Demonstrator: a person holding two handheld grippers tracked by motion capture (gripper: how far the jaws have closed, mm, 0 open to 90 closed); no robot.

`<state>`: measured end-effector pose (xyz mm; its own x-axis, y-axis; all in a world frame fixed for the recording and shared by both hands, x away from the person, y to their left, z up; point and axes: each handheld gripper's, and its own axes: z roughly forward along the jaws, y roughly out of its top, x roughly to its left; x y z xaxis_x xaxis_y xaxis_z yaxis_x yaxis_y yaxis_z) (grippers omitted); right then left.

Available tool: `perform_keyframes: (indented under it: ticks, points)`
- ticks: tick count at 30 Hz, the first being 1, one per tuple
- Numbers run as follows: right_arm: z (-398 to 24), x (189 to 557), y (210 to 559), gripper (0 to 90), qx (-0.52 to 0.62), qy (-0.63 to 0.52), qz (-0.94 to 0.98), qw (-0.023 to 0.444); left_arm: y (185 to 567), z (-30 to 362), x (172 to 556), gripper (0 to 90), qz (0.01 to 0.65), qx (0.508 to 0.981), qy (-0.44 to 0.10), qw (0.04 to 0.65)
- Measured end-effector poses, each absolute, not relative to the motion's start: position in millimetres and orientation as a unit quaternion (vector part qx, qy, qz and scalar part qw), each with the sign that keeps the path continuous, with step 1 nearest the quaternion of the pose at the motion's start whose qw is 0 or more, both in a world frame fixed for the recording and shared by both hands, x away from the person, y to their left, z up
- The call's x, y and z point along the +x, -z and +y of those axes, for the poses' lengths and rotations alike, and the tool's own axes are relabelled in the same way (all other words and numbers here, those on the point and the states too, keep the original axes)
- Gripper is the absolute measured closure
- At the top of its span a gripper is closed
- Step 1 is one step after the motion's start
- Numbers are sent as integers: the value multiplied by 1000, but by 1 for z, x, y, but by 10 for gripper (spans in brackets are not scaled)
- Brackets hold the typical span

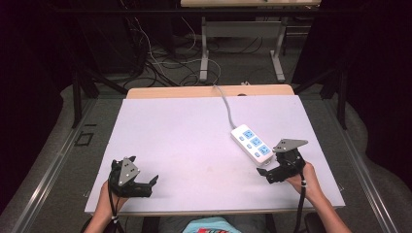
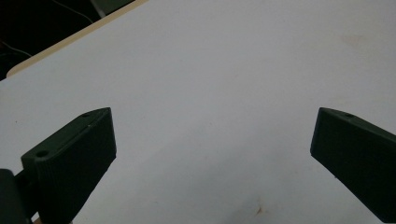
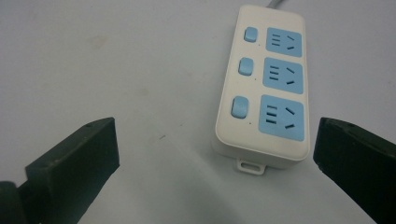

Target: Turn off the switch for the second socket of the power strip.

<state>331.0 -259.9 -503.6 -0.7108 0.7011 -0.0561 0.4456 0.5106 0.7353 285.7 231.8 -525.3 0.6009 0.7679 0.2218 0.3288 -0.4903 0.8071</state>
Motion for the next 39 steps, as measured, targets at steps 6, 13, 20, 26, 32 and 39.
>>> perform_keyframes:
  ticks: [6,13,20,26,32,39]
  points:
    - [-264,325,507,0,342,-360,850,175,526,231,286,1,338,810,-295,377]
    - [-269,316,512,0,349,-352,848,188,526,231,286,1,337,812,-293,376]
    - [-276,308,518,0,355,-353,844,191,526,231,286,1,336,814,-292,373]
    - [-278,298,521,0,357,-354,840,205,526,232,286,1,335,815,-293,372]
    - [-280,296,522,0,355,-355,838,214,526,231,285,1,333,817,-292,370]
    - [-281,295,522,0,353,-351,843,206,526,230,285,1,331,820,-287,369]
